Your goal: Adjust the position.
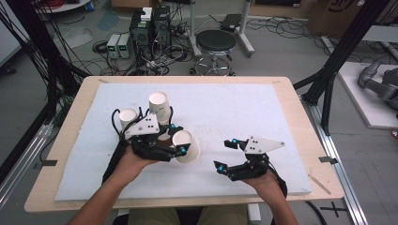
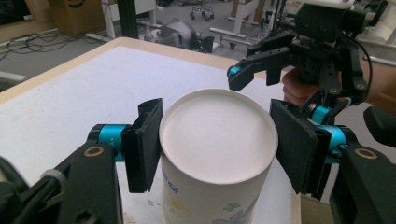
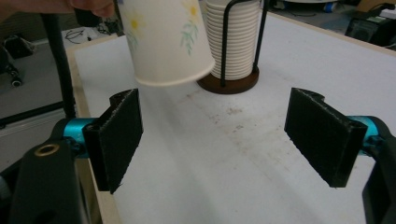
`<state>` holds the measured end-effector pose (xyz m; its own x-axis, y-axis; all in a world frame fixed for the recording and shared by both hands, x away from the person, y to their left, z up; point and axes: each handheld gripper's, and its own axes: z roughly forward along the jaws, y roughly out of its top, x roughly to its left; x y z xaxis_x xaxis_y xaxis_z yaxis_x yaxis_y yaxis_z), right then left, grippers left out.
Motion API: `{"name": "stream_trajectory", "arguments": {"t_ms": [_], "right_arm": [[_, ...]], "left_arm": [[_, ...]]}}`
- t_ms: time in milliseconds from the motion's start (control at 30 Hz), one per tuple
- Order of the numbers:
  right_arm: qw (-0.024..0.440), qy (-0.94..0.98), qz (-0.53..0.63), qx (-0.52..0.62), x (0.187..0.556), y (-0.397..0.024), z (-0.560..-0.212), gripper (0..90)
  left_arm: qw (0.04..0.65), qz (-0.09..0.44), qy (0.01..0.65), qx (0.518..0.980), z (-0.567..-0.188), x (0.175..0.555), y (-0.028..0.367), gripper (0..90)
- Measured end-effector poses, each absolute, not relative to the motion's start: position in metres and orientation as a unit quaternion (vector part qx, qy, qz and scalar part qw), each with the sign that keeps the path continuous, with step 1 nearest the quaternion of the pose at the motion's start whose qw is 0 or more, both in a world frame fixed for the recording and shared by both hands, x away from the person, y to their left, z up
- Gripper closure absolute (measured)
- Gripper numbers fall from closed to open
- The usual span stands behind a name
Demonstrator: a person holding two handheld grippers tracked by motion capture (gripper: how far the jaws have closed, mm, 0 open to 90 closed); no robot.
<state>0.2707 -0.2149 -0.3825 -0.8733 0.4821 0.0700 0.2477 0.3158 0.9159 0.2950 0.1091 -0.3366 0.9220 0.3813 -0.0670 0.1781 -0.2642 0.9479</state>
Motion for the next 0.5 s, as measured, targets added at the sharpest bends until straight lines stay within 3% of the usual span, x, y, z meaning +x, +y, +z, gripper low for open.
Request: {"name": "stream_trajectory", "arguments": {"t_ms": [500], "right_arm": [[0.077, 0.821, 0.535, 0.184, 0.275, -0.189, -0.382, 19.8]], "left_arm": [[0.575, 0.066, 0.156, 0.801, -0.349, 0.296, 0.084, 37.5]]}}
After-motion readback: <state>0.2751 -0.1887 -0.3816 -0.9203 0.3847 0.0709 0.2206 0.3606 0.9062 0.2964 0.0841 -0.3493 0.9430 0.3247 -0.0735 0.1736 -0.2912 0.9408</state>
